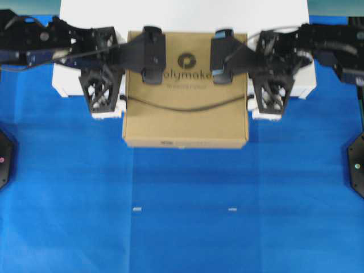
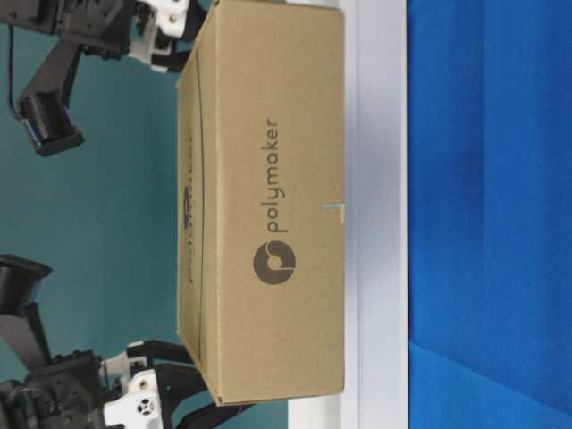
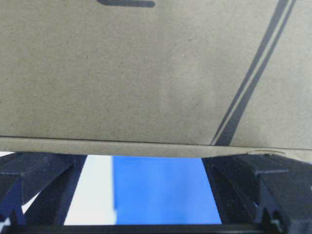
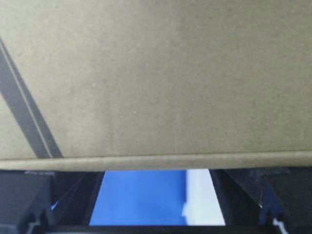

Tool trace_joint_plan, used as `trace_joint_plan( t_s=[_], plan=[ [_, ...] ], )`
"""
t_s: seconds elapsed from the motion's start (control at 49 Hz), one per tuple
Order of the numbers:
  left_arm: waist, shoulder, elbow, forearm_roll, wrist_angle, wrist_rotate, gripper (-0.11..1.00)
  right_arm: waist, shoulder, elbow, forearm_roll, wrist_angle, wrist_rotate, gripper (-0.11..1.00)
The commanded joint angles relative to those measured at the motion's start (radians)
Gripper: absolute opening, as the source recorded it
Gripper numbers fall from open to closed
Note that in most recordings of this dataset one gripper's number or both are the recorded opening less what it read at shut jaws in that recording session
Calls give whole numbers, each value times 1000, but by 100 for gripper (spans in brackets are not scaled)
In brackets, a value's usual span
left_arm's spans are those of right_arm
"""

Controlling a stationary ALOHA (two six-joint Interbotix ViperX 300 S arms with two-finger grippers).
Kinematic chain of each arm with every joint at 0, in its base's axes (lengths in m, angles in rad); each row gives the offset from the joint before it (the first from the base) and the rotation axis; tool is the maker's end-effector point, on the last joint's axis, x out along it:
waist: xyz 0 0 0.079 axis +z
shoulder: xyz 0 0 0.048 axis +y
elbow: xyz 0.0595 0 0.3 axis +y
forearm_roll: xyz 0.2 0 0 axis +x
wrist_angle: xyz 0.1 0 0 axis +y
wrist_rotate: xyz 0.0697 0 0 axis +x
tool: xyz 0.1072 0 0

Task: Place the cardboard box on the stand after clamping it between your arms.
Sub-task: 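Lift the clamped box and carry it forward onto the white stand, then lower the box onto the stand and release it from both grippers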

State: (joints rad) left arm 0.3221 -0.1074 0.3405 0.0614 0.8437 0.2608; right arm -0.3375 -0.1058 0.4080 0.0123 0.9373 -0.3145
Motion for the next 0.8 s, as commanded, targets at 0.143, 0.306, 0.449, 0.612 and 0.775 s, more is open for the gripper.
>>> trace_joint_plan(
  t_s=[0.143, 0.306, 0.449, 0.612, 0.775],
  plan=[
    [66, 32, -161, -8, -118, 12, 88, -38, 31, -133, 43, -106, -77, 99],
    [109, 72, -201, -8, -123, 58, 88, -84, 66, -163, 49, -118, -144, 99],
    [132, 110, -241, -8, -123, 80, 88, -117, 97, -193, 58, -120, -189, 99],
    [156, 158, -276, -8, -123, 106, 88, -156, 127, -219, 84, -124, -235, 99],
    [190, 186, -302, -8, -126, 123, 88, -199, 156, -238, 115, -133, -305, 99]
  ],
)
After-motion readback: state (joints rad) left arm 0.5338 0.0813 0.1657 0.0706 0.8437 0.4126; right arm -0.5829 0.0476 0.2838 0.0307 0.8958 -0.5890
